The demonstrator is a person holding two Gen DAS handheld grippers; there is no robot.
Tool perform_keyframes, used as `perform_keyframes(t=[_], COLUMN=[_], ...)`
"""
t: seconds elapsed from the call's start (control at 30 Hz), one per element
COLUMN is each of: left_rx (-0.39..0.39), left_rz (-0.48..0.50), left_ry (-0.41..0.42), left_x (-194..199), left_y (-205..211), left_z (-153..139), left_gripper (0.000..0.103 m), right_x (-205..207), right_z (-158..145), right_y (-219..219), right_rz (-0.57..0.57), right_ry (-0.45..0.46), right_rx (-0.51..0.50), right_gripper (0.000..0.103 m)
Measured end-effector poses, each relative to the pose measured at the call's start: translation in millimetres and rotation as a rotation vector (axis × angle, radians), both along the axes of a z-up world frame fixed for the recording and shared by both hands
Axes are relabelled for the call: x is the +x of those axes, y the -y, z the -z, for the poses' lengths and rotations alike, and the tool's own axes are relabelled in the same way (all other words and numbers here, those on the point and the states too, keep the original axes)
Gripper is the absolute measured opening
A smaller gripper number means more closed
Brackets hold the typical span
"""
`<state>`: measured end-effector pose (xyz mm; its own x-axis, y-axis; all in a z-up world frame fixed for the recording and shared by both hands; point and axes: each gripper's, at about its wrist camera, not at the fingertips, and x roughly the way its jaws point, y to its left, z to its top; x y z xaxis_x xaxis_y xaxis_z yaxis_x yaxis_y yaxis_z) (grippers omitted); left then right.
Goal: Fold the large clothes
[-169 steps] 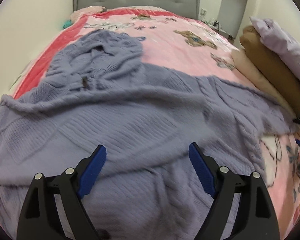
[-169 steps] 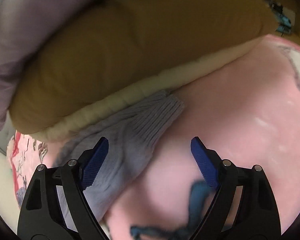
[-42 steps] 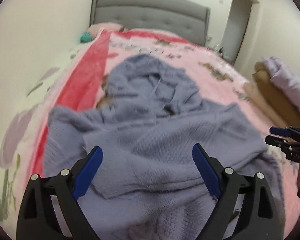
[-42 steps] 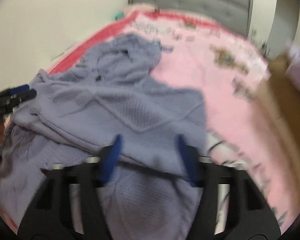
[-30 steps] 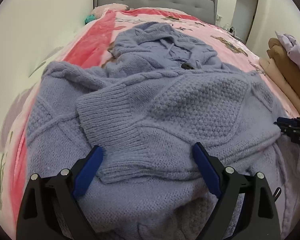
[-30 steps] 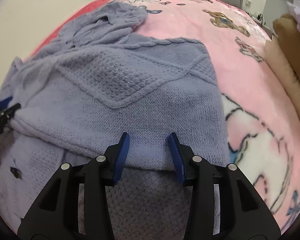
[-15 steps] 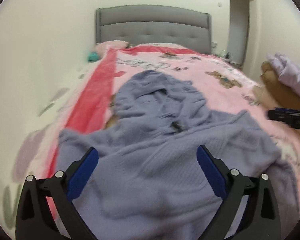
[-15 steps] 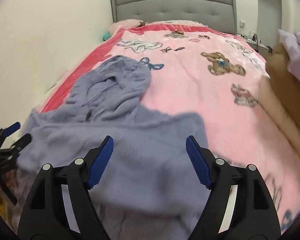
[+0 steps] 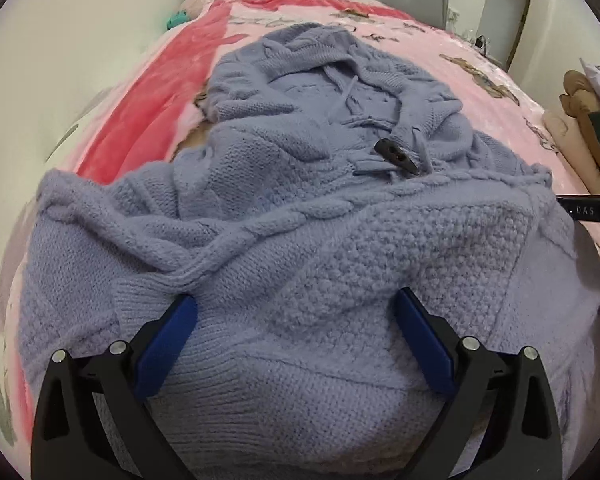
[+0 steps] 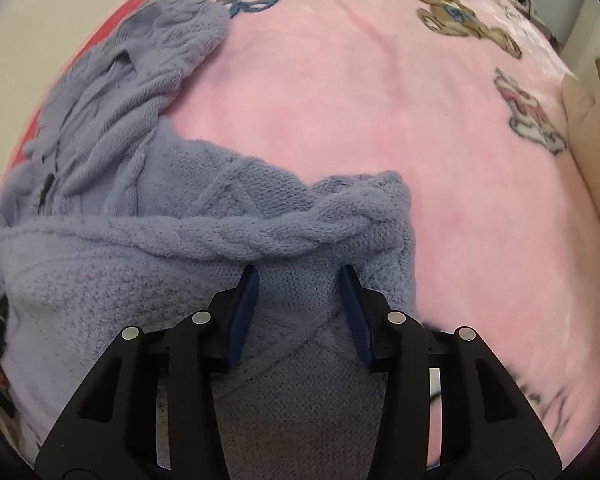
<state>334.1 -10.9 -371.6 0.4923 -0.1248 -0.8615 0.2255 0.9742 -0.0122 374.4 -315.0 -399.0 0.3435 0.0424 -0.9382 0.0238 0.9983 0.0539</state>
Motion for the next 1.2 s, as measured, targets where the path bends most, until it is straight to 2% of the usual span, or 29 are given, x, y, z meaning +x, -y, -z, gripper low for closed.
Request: perform_keyframes(t=[0.07, 0.2, 0.27, 0.33, 0.4, 0.43, 0.5, 0.57, 0.67, 0.77, 0.87, 0.97, 1.07, 1.13, 1.2], left_rx=[0.0, -0.104, -0.149, -0.199, -0.222, -0.225, -0.217, -0.221, -0.203, -0.107, -0.059, -0.077, -0.093, -0.093, -0.093], left_rz=[-0.006, -0.029, -0.035, -0.059, -0.083, -0.101, -0.151, -0.161, -0.079, -0.025, 0.014, -0.025, -0.122, -0.129, -0.119], left_ry=[-0.009, 0.086, 0.105, 0.107, 0.11, 0.107, 0.065, 0.008, -0.06, -0.031, -0.045, -0.069, -0.147, -0.143, -0.118], left_x=[0.2, 0.5, 11.4, 39.6, 69.8, 87.8, 132.6, 167.1, 207.1, 223.2, 237.0, 252.5, 264.7, 266.3, 266.9], left_y=[-0.4, -8.3, -12.2, -19.7, -24.6, -27.7, -37.6, -45.4, -42.9, -34.4, -23.7, -22.3, -29.7, -30.0, -27.5], left_z=[-15.0, -66.8, -81.9, -90.6, -90.8, -88.6, -77.9, -70.2, -57.8, -45.5, -32.8, -17.5, 7.5, 13.3, 11.1], left_gripper=[0.097, 0.097, 0.097, 0.097, 0.097, 0.097, 0.097, 0.097, 0.097, 0.097, 0.097, 0.097, 0.097, 0.097, 0.091], right_x=[-0.2, -7.5, -0.7, 12.0, 32.1, 47.8, 76.0, 111.7, 155.6, 186.6, 206.4, 222.5, 230.4, 234.1, 238.5], right_z=[-11.0, -54.8, -73.7, -85.5, -88.8, -87.2, -81.3, -74.0, -64.9, -54.5, -45.1, -35.1, -24.5, -13.2, -5.7], right_y=[0.4, 12.5, 16.5, 21.3, 27.1, 29.5, 29.3, 20.6, -4.5, -27.7, -38.7, -41.4, -37.9, -30.7, -26.8], right_rz=[-0.006, -0.026, -0.049, -0.062, -0.053, -0.043, -0.03, -0.053, -0.166, -0.228, -0.24, -0.225, -0.185, -0.137, -0.107], right_ry=[0.011, 0.14, 0.165, 0.187, 0.199, 0.197, 0.18, 0.161, 0.128, 0.091, 0.062, 0.029, 0.012, -0.03, -0.054], right_rx=[0.031, 0.206, 0.26, 0.325, 0.393, 0.427, 0.469, 0.456, 0.374, 0.304, 0.273, 0.269, 0.223, 0.277, 0.321], right_gripper=[0.044, 0.072, 0.072, 0.07, 0.067, 0.061, 0.06, 0.06, 0.06, 0.06, 0.06, 0.062, 0.063, 0.067, 0.067])
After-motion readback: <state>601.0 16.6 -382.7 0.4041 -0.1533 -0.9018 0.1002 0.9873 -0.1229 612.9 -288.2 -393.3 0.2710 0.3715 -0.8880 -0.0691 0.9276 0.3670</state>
